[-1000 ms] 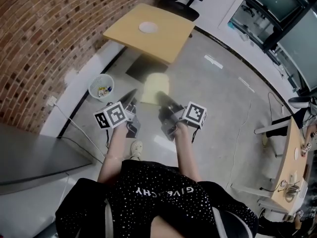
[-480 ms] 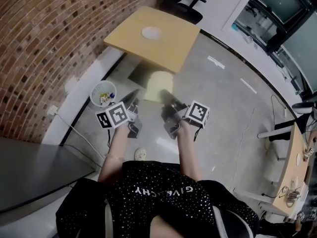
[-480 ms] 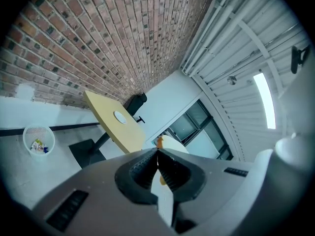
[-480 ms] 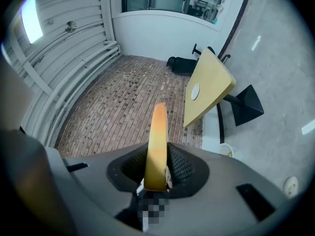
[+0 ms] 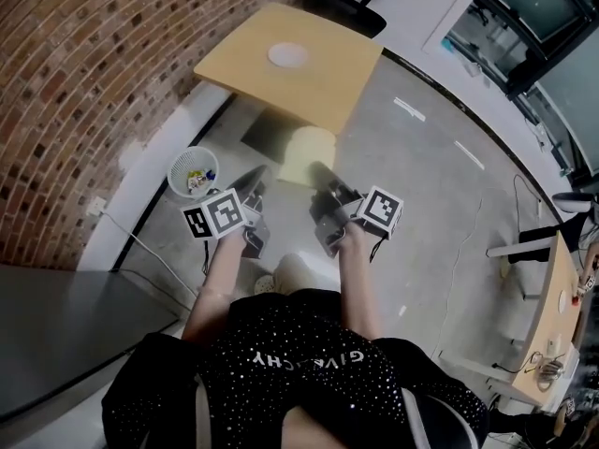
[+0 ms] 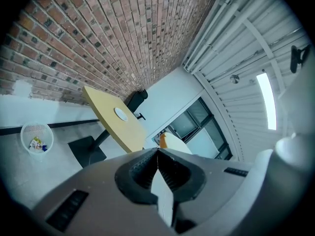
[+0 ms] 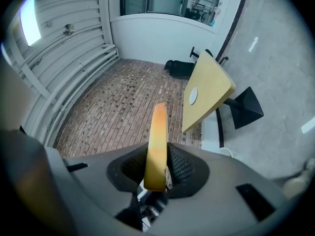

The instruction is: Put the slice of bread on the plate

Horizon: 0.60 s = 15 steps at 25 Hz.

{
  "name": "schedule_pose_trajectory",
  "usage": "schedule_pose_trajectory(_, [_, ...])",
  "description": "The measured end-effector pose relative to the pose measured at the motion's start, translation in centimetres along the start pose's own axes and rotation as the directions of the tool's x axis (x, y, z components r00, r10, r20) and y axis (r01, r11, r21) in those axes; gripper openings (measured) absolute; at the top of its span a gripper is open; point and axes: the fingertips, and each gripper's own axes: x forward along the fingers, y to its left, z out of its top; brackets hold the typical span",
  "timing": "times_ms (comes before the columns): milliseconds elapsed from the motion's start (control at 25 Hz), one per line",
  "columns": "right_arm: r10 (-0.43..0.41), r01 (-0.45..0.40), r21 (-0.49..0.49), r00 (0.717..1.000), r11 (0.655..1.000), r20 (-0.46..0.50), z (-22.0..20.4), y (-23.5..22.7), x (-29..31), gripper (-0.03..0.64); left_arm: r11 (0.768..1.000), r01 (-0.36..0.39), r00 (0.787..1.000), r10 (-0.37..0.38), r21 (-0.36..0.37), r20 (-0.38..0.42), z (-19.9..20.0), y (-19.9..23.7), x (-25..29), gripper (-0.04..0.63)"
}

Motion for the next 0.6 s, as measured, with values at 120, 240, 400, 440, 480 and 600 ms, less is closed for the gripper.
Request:
schedule_pose_trajectory(120, [-0.002,0.001,0.01,1.0,1.0,0.014,0.7,-0.6,0.1,0.1,1.0,-0.001,1.0,0.001,0.012,-0.005,0.2,0.0,0.4,0.012])
schedule_pose_trajectory(240, [0.008,-0.008,0.01,1.0,1.0,0.01,1.2,-0.7,0.9,0.1,1.0,-0.016,1.0,0.016,0.019,-0.006,0.8,0.8,0.7,0.012])
schedule_pose_trajectory(400, [0.021,-0.021,0.015,1.0,1.0,-0.012,2.3,-0.8,2.8,0.1,0.999,-0.031,0.999,0.031,0.016,0.011,2.2,1.8,2.2,0.012])
schedule_pose_trajectory(440, [0.025,-0.024,0.022,1.0,0.999,-0.017,2.7,-0.9,3.5,0.099,0.999,-0.031,0.999,0.031,0.014,0.013,2.5,1.9,2.7,0.012])
schedule_pose_trajectory(480, [0.031,-0.03,0.029,0.999,0.999,-0.02,3.2,-0.9,4.1,0.1,0.999,-0.031,0.999,0.031,0.015,0.013,2.9,2.1,3.3,0.012])
schedule_pose_trajectory(600, [0.056,-0.055,0.034,0.998,0.998,-0.029,4.8,-0.7,6.5,0.1,0.999,-0.036,0.999,0.035,0.025,0.018,4.6,2.8,5.1,0.012])
